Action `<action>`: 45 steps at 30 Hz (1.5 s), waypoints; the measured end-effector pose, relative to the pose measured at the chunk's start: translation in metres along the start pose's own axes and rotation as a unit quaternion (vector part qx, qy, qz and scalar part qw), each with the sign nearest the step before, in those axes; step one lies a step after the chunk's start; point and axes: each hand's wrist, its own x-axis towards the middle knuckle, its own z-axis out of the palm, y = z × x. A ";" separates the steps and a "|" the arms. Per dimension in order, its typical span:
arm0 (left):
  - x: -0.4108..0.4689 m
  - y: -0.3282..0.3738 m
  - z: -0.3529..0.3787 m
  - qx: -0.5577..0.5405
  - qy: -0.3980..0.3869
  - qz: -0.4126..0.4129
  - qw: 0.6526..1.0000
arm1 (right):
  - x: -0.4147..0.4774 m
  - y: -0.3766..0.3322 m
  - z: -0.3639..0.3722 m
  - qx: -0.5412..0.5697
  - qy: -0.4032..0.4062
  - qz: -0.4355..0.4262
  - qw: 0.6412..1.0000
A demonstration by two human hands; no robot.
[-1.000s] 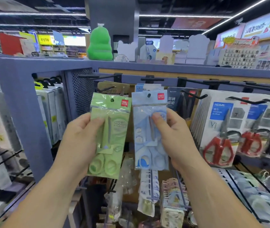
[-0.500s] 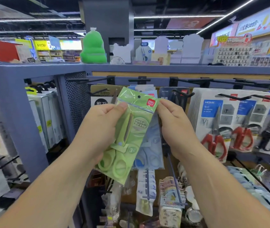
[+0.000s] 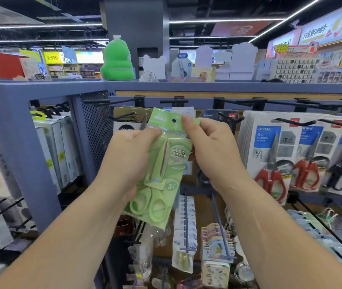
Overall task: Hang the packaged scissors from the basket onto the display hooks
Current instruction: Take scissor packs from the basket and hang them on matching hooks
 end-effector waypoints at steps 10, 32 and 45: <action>0.019 -0.026 0.000 0.066 0.000 0.020 0.998 | 0.017 0.026 0.001 -0.042 0.004 0.018 0.999; 0.045 -0.083 -0.010 0.313 0.058 0.119 0.941 | 0.010 0.050 -0.027 -0.214 0.058 0.093 0.971; -0.126 -0.147 0.095 0.282 -0.273 0.237 0.889 | -0.338 0.088 -0.239 -0.418 0.037 0.477 0.772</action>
